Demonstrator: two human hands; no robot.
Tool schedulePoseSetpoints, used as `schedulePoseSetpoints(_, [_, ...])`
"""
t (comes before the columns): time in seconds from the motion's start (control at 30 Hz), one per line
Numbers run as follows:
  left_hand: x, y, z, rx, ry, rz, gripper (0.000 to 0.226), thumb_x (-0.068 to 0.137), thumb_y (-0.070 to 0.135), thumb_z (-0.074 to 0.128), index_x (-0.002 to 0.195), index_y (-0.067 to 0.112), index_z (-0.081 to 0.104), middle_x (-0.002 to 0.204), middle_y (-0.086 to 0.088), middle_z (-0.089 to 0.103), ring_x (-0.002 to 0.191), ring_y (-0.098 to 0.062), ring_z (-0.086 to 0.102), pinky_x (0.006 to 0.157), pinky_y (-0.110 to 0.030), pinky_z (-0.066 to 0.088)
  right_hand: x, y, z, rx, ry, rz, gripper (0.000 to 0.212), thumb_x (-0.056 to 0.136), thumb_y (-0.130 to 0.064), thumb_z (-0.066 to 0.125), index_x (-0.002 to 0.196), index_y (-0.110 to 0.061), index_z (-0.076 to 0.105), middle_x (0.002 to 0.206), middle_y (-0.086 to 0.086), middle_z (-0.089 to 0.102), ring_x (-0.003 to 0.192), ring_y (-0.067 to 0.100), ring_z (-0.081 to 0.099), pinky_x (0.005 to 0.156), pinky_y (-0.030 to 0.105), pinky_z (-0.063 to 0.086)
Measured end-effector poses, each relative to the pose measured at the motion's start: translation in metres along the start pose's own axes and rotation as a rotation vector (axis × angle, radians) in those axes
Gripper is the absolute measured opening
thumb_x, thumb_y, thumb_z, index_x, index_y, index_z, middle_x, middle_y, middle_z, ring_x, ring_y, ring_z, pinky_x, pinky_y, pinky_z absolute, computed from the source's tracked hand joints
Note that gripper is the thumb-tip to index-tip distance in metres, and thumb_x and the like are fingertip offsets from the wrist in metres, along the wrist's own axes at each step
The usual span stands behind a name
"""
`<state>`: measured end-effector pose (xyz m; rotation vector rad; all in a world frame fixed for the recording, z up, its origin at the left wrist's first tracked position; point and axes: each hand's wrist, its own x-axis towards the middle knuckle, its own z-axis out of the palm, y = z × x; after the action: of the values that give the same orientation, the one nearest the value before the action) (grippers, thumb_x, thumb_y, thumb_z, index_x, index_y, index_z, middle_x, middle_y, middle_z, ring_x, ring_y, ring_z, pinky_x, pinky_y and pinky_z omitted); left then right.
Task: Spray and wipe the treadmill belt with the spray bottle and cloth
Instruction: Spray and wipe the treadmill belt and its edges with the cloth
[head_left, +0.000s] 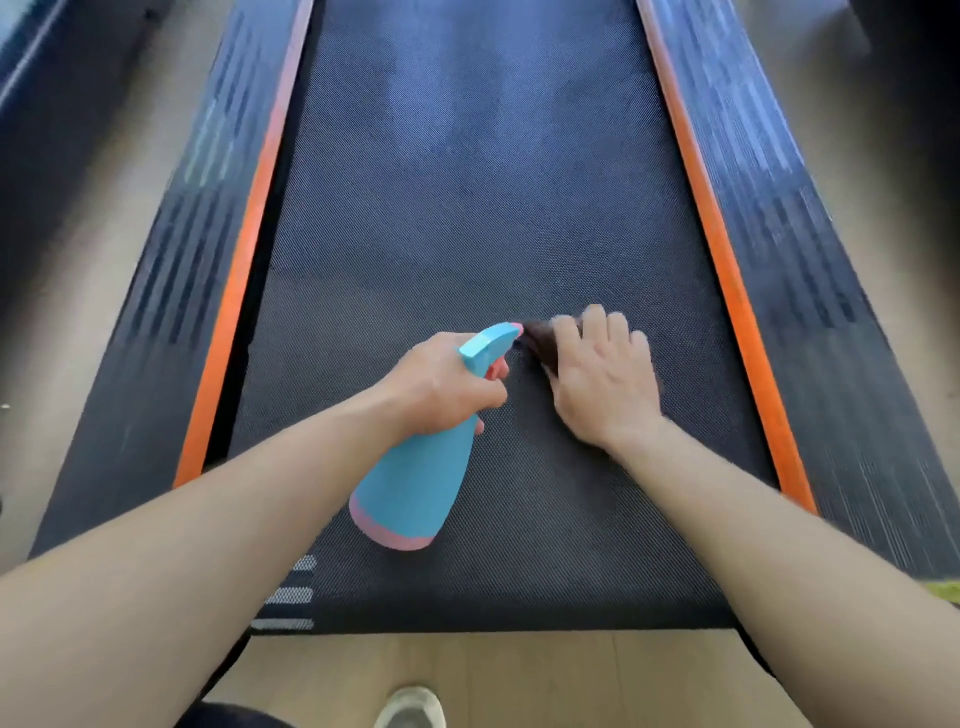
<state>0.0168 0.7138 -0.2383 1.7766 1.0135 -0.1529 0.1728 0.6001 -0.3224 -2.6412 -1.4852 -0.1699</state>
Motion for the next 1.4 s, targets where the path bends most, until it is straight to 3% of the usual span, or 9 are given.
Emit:
schedulePoseSetpoints(0.17, [-0.004,0.002,-0.007,-0.01,0.004,-0.021,0.036,0.066,0.02,0.068,0.101,0.009,0.072,0.092,-0.007,0.072,0.064,-0.024,0.073,0.08,-0.053,0.066,-0.065,0.004,-0.008,0.025,-0.03,-0.227,0.037,0.086,-0.041,0.065,0.115,-0.02,0.059,0.103,0.01,0.053,0.089,0.034,0.05,0.072,0.046,0.044])
schedulePoseSetpoints(0.27, [-0.002,0.003,-0.008,-0.027,0.02,-0.021,0.051,0.061,0.024,0.064,0.108,0.009,0.073,0.095,-0.008,0.072,0.065,-0.023,0.073,0.08,-0.052,0.067,-0.018,0.004,0.0,0.016,0.002,-0.163,0.035,0.09,-0.043,0.062,0.115,-0.018,0.058,0.106,0.012,0.053,0.093,0.036,0.052,0.076,0.047,0.046])
schedulePoseSetpoints(0.43, [0.0,0.007,-0.008,-0.053,0.053,-0.002,0.036,0.071,0.021,0.071,0.105,0.011,0.074,0.098,-0.008,0.075,0.067,-0.023,0.074,0.084,-0.048,0.066,0.052,-0.01,0.008,0.044,-0.077,0.058,0.036,0.096,-0.042,0.052,0.123,-0.018,0.052,0.122,0.013,0.05,0.11,0.037,0.048,0.089,0.05,0.042])
schedulePoseSetpoints(0.67, [-0.009,0.0,-0.014,-0.014,0.038,0.003,0.026,0.071,0.017,0.07,0.097,0.01,0.073,0.094,-0.007,0.074,0.066,-0.021,0.073,0.076,-0.044,0.068,-0.073,-0.02,-0.005,0.024,-0.017,-0.146,0.043,0.084,-0.044,0.065,0.118,-0.02,0.057,0.107,0.011,0.053,0.091,0.034,0.05,0.073,0.045,0.043])
schedulePoseSetpoints(0.77, [-0.005,-0.009,-0.023,0.017,0.063,0.011,0.015,0.087,0.003,0.069,0.101,0.008,0.072,0.093,-0.004,0.07,0.06,-0.016,0.069,0.067,-0.035,0.065,-0.038,-0.016,0.001,0.008,-0.015,-0.159,0.039,0.088,-0.045,0.062,0.117,-0.02,0.058,0.107,0.011,0.053,0.093,0.035,0.052,0.074,0.046,0.046])
schedulePoseSetpoints(0.93, [-0.005,-0.017,-0.029,0.0,0.119,0.0,0.013,0.087,0.006,0.07,0.099,0.011,0.073,0.09,0.003,0.07,0.059,-0.021,0.073,0.071,-0.035,0.066,0.056,-0.034,0.011,0.048,-0.076,0.047,0.038,0.097,-0.042,0.05,0.125,-0.017,0.051,0.125,0.014,0.049,0.112,0.037,0.048,0.09,0.05,0.042])
schedulePoseSetpoints(1.1, [-0.01,-0.016,-0.032,-0.043,0.11,0.012,0.03,0.074,0.018,0.071,0.103,0.014,0.074,0.091,0.001,0.073,0.059,-0.022,0.073,0.071,-0.037,0.066,-0.002,-0.038,0.0,0.035,-0.011,-0.046,0.037,0.09,-0.044,0.059,0.119,-0.02,0.055,0.113,0.011,0.051,0.099,0.036,0.05,0.08,0.048,0.044])
schedulePoseSetpoints(1.23, [-0.011,-0.023,-0.04,-0.112,0.126,-0.013,0.014,0.087,0.006,0.072,0.099,0.014,0.074,0.101,-0.004,0.073,0.059,-0.024,0.072,0.076,-0.043,0.067,-0.065,-0.036,-0.005,0.033,-0.005,-0.197,0.041,0.082,-0.044,0.067,0.115,-0.021,0.06,0.102,0.01,0.052,0.088,0.034,0.051,0.07,0.043,0.042])
schedulePoseSetpoints(1.4, [-0.011,-0.026,-0.039,-0.127,0.14,0.0,0.016,0.083,0.011,0.072,0.099,0.012,0.073,0.099,-0.005,0.074,0.06,-0.022,0.072,0.078,-0.042,0.065,0.012,-0.043,0.006,0.046,-0.022,-0.104,0.039,0.089,-0.043,0.061,0.12,-0.019,0.056,0.111,0.013,0.053,0.098,0.037,0.052,0.079,0.048,0.047])
